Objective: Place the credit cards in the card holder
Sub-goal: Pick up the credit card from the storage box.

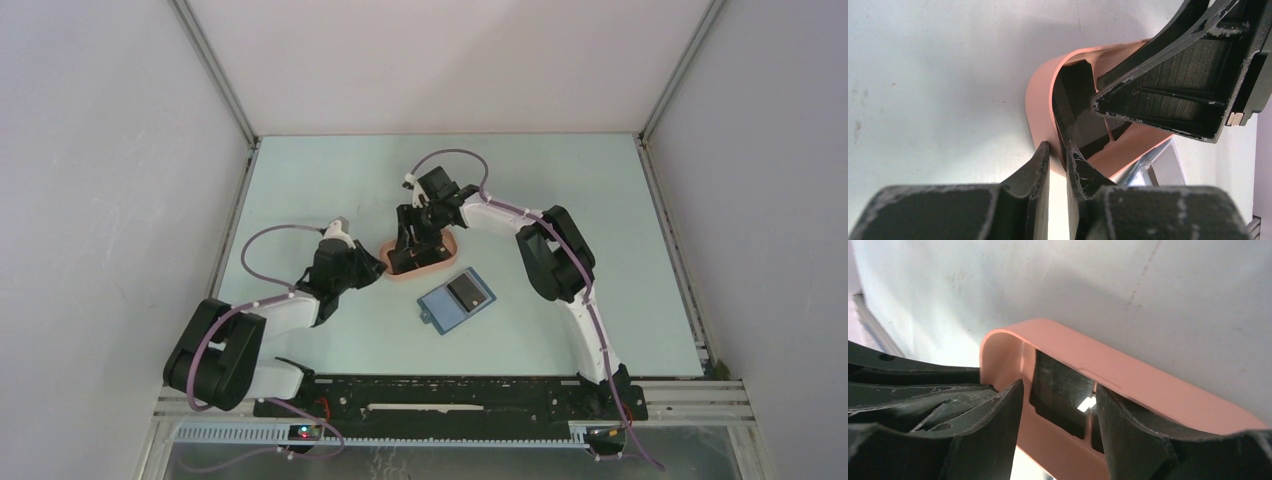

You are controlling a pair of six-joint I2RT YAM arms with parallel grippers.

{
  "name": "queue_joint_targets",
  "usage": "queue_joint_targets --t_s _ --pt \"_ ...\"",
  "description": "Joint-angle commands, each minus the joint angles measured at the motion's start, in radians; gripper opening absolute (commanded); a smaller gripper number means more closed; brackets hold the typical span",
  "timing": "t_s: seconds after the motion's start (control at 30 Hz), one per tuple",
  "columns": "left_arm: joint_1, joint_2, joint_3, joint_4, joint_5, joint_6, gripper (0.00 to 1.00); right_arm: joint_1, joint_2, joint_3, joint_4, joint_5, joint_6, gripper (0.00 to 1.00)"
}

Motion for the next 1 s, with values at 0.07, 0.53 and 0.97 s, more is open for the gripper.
queue_joint_targets --t_s 0.07,0.53,0.97 --pt "-0.037 -0.03 -0.029 0.095 0.046 -0.019 0.0 0.009 0.063 0.014 0.043 -0.11 0.058 0.64" --pt "-0.046 -0.028 -0.034 0.103 0.038 -0.024 0.0 -0.003 0.054 -0.002 0.13 -0.322 0.165 0.63" --pt "-0.045 -0.048 -0.036 0.068 -0.017 -0.034 0.0 -0.027 -0.02 0.031 0.039 -0.245 -0.031 0.6"
